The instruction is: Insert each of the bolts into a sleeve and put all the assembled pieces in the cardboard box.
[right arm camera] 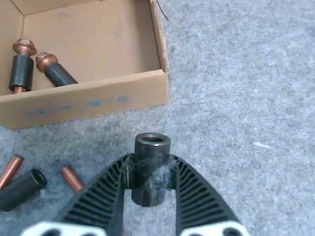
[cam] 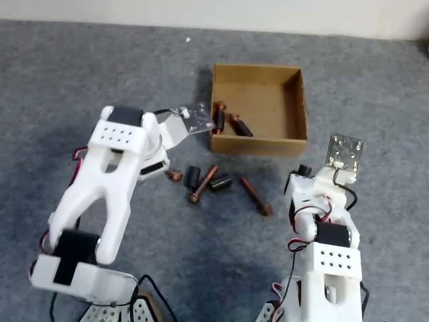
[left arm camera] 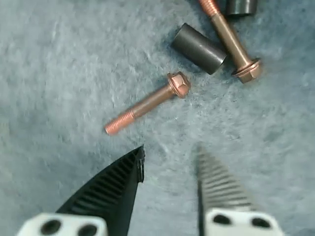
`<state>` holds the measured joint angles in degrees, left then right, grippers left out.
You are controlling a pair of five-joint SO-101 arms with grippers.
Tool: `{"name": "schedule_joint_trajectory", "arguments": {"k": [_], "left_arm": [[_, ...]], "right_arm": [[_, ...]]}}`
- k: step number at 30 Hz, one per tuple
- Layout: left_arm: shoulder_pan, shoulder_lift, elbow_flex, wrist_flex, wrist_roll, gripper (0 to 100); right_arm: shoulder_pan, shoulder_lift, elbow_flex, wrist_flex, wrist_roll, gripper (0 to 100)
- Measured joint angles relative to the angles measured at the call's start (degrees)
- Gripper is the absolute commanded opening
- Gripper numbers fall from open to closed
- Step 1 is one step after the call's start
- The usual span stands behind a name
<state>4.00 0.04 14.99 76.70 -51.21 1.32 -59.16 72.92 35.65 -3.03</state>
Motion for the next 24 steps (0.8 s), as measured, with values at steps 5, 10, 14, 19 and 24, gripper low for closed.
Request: {"name": "schedule_joint_trajectory", "arguments": {"k": [5, 10, 14, 19, 24], "left_arm": [[-0.09, 4.31, -2.73, 0.18, -11.08, 22], [-0.09, 7.12, -2.9, 0.7, -18.73, 22], [-0.09, 10.02, -2.9, -0.44, -21.1, 22], [-0.09, 12.92, -2.9, -5.98, -21.36, 22], [0.53, 13.98, -2.99, -9.32, -21.36, 22]], "right_arm": [[0.0, 0.0, 0.0, 0.0, 0.0, 0.8], [0.0, 0.0, 0.0, 0.0, 0.0, 0.8], [0.0, 0.0, 0.0, 0.0, 0.0, 0.8], [0.0, 0.0, 0.0, 0.0, 0.0, 0.9], [0.0, 0.0, 0.0, 0.0, 0.0, 0.9]]}}
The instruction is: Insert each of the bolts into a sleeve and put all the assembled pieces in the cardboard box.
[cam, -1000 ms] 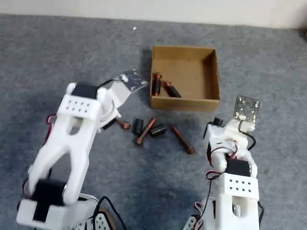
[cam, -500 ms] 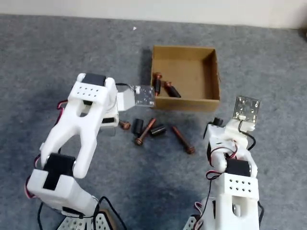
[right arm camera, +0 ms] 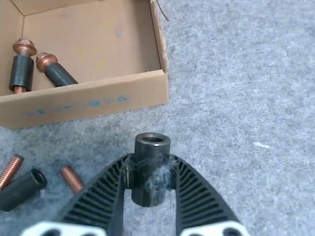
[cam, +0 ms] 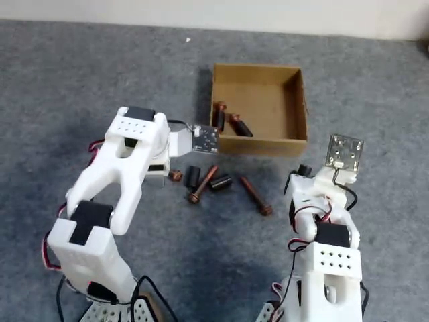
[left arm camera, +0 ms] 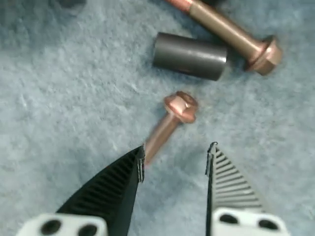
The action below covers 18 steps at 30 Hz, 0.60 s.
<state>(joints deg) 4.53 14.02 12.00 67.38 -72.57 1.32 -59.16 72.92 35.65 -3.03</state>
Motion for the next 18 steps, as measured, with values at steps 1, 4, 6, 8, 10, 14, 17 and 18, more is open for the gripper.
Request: {"name": "schedule_joint_trajectory", "arguments": {"k": [1, 4, 6, 8, 10, 14, 17, 18], "left_arm": [[0.35, 0.0, 0.09, -0.62, 0.0, 22], [0.7, 0.0, 0.0, -2.11, 0.0, 22], [0.79, 0.0, 0.0, -2.37, 0.0, 22], [1.32, 0.0, 0.0, -2.37, 0.0, 22], [2.02, 0.44, 0.0, -2.37, 0.0, 19], [3.08, 5.63, -1.23, -2.55, -0.09, 16], [3.43, 9.67, -4.48, -2.29, -0.09, 16], [3.43, 10.99, -5.54, -2.2, -0.09, 14]], "right_arm": [[0.0, 0.0, 0.0, 0.0, 0.0, 0.9], [0.0, 0.0, 0.0, 0.0, 0.0, 0.9], [0.0, 0.0, 0.0, 0.0, 0.0, 0.9], [0.0, 0.0, 0.0, 0.0, 0.0, 0.9], [0.0, 0.0, 0.0, 0.0, 0.0, 0.9], [0.0, 0.0, 0.0, 0.0, 0.0, 0.9], [0.0, 0.0, 0.0, 0.0, 0.0, 0.9], [0.0, 0.0, 0.0, 0.0, 0.0, 0.9]]}}
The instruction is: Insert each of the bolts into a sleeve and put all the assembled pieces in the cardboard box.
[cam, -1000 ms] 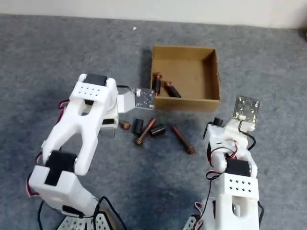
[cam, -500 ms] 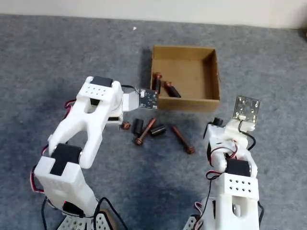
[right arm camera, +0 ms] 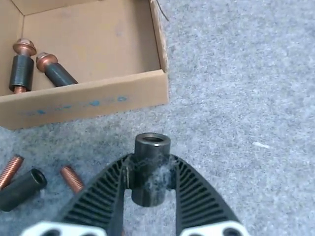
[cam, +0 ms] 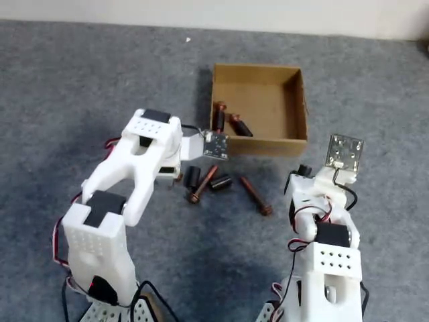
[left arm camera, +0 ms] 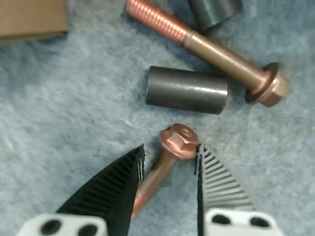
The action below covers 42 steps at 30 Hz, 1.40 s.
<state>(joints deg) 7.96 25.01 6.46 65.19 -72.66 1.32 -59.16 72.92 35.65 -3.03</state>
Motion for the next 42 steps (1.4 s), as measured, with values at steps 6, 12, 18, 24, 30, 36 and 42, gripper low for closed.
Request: {"name": "schedule_joint_trajectory", "arguments": {"k": [6, 12, 18, 24, 30, 36, 42], "left_arm": [[0.35, 4.04, -2.46, 3.08, 0.0, 1], [0.35, 2.02, -3.43, 8.09, 0.0, 1], [0.35, -2.29, -3.6, 13.54, 0.0, 1], [0.35, -11.96, -3.6, 21.89, 3.6, 1], [0.35, -20.84, -3.6, 23.12, 18.73, 1], [0.35, -28.75, -1.85, 23.03, 34.29, 1], [3.43, -43.87, 12.22, 16.44, 42.11, 1]], "right_arm": [[0.0, 0.0, 0.0, 0.0, 0.0, 0.9], [0.0, 0.0, 0.0, 0.0, 0.0, 0.9], [0.0, 0.0, 0.0, 0.0, 0.0, 0.9], [0.0, 0.0, 0.0, 0.0, 0.0, 0.8], [0.0, 0.0, 0.0, 0.0, 0.0, 0.8], [-0.09, 0.0, 0.18, 0.0, 0.0, 0.8], [-1.49, 0.0, 0.18, 0.0, 0.0, 0.7]]}}
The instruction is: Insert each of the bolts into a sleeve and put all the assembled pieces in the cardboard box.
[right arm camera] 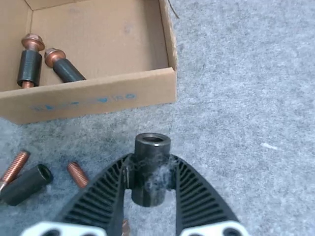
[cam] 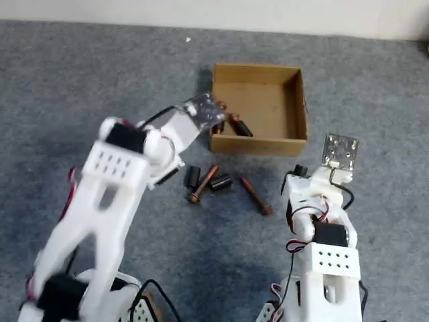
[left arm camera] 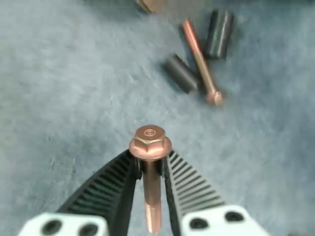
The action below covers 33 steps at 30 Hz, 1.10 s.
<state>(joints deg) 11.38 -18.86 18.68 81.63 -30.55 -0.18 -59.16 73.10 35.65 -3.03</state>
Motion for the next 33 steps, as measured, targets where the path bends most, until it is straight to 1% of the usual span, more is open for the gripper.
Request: {"name": "schedule_joint_trajectory", "arguments": {"k": [2, 6, 8, 11, 15, 19, 22, 25, 29, 33], "left_arm": [[0.09, -6.51, 6.07, -5.54, 4.13, 1], [-0.18, -18.73, 18.46, -16.35, 10.9, 1], [0.0, -23.3, 23.03, -19.87, 13.1, 1], [-0.09, -28.75, 27.52, -23.38, 16.62, 1], [0.35, -33.76, 29.98, -24.79, 23.65, 1], [2.29, -37.27, 31.21, -24.88, 34.46, 1], [4.04, -39.21, 31.91, -24.88, 41.49, 1], [5.71, -40.79, 32.0, -24.88, 43.6, 1], [7.91, -43.87, 32.44, -24.88, 44.4, 1], [8.26, -48.79, 37.19, -27.52, 44.4, 1]], "right_arm": [[-0.7, 0.0, 0.0, 0.0, -0.7, 0.6], [-2.81, 0.0, 0.0, 0.0, -6.86, 0.6], [-2.73, 0.0, 0.0, 0.0, -8.97, 0.6], [-3.16, 0.0, 0.0, 0.0, -10.2, 0.6], [-4.66, -3.43, 0.35, 0.0, -10.37, 0.5], [-5.27, -14.51, 4.13, 2.02, -10.37, 0.5], [-7.91, -24.35, 7.65, 3.6, -10.37, 0.5], [-9.58, -33.23, 11.52, 3.69, -9.32, 0.5], [-13.1, -42.2, 16.0, 3.78, -7.38, 0.5], [-15.91, -44.75, 17.76, 3.78, -6.86, 0.5]]}}
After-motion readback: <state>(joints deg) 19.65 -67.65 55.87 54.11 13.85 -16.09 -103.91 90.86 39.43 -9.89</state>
